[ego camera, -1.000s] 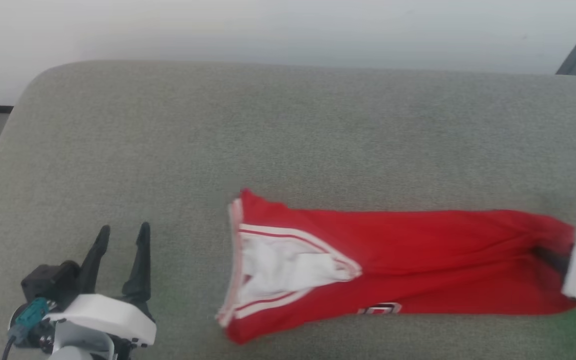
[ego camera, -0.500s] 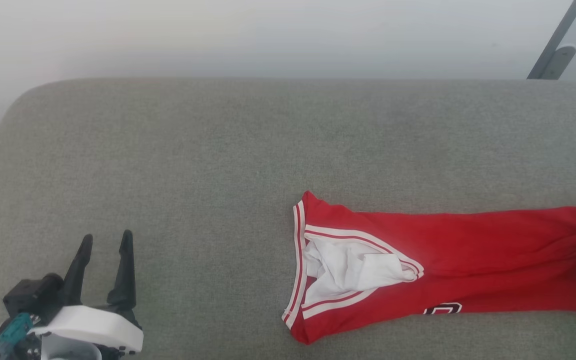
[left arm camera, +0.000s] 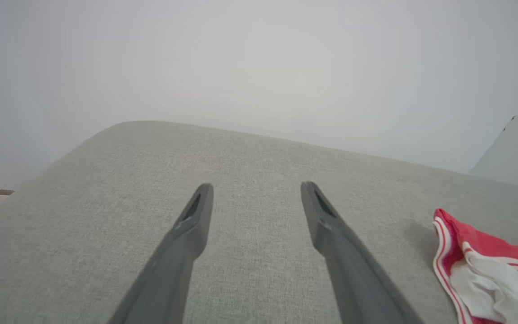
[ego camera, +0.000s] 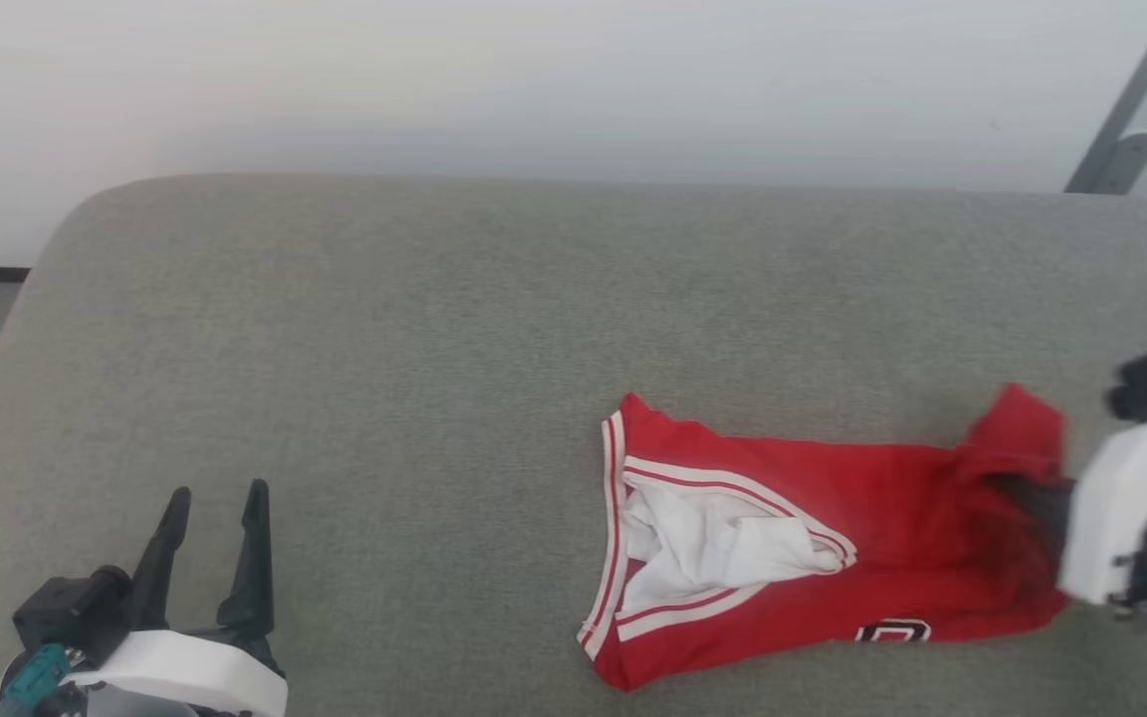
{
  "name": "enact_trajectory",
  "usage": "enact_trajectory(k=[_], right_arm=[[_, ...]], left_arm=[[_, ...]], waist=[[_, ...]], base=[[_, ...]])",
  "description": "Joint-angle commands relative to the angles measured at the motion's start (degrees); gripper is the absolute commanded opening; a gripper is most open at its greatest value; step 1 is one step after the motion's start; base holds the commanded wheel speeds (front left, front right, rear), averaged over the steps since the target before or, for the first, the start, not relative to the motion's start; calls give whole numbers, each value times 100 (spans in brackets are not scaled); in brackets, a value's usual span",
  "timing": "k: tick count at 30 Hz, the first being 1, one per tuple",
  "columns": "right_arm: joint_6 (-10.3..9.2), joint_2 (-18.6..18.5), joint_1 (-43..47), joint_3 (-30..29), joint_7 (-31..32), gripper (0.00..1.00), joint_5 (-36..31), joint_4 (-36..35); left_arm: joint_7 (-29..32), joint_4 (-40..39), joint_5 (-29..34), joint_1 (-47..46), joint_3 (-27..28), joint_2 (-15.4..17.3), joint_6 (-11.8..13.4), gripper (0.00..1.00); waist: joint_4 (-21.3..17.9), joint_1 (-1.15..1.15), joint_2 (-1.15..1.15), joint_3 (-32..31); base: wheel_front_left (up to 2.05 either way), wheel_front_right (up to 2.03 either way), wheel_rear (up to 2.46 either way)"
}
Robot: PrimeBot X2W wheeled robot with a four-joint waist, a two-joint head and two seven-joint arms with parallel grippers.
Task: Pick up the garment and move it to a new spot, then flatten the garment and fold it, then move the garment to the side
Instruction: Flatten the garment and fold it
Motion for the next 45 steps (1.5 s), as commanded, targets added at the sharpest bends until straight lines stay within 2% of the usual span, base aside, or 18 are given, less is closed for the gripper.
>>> enact_trajectory(k=[1, 4, 5, 12, 21, 22, 24, 25, 26, 34, 39, 45], right_arm=[[2, 127, 38, 91, 62, 0, -59, -217], [2, 401, -42, 306, 191, 0, -169, -469], [2, 594, -112, 456, 264, 0, -253, -548], [2, 1196, -413, 926, 230, 0, -619, -313], [2, 1556, -790, 1412, 73, 0, -900, 396], [2, 1578, -836, 1473, 30, 7, -916, 484], [2, 1618, -914, 1604, -80, 49, -958, 582], [2, 1637, -940, 1653, -114, 96, -915, 632], [2, 1623, -956, 1703, -138, 100, -862, 638], [2, 1285, -1014, 1730, -373, 100, -513, 179], [2, 948, -833, 1438, -641, 100, -537, -206], [2, 666, -533, 815, -1089, 100, -698, -368]], left_arm=[[-24, 24, 49, -15, 9, -35, -58, 100], [-24, 77, 108, -98, -20, -87, -111, 100], [-24, 112, 150, -154, -55, -127, -133, 100], [-24, 249, 240, -417, -200, -273, -252, 100], [-24, 360, 318, -572, -238, -421, -342, 100], [-24, 367, 329, -580, -223, -434, -352, 100], [-24, 386, 339, -578, -190, -453, -361, 100], [-24, 396, 349, -574, -170, -457, -365, 100], [-24, 402, 351, -567, -148, -461, -378, 100], [-24, 402, 387, -393, 97, -422, -397, 100], [-23, 367, 369, -289, 215, -379, -447, 100], [-23, 333, 389, -178, 314, -306, -446, 100]], waist=[[90, 0, 0, -4], [209, 0, 0, 6], [299, 0, 0, 17], [643, 0, 0, 115], [860, 0, 0, 226], [867, 0, 0, 233], [867, 0, 0, 234], [856, 0, 0, 228], [836, 0, 0, 216], [498, 0, 0, 70], [219, 0, 0, -35], [-133, 0, 0, -139]], base=[[0, 0, 0], [0, 0, 0], [0, 0, 0], [0, 0, 0], [0, 0, 0], [0, 0, 0], [0, 0, 0], [0, 0, 0], [0, 0, 0], [0, 0, 0], [0, 0, 0], [0, 0, 0]])
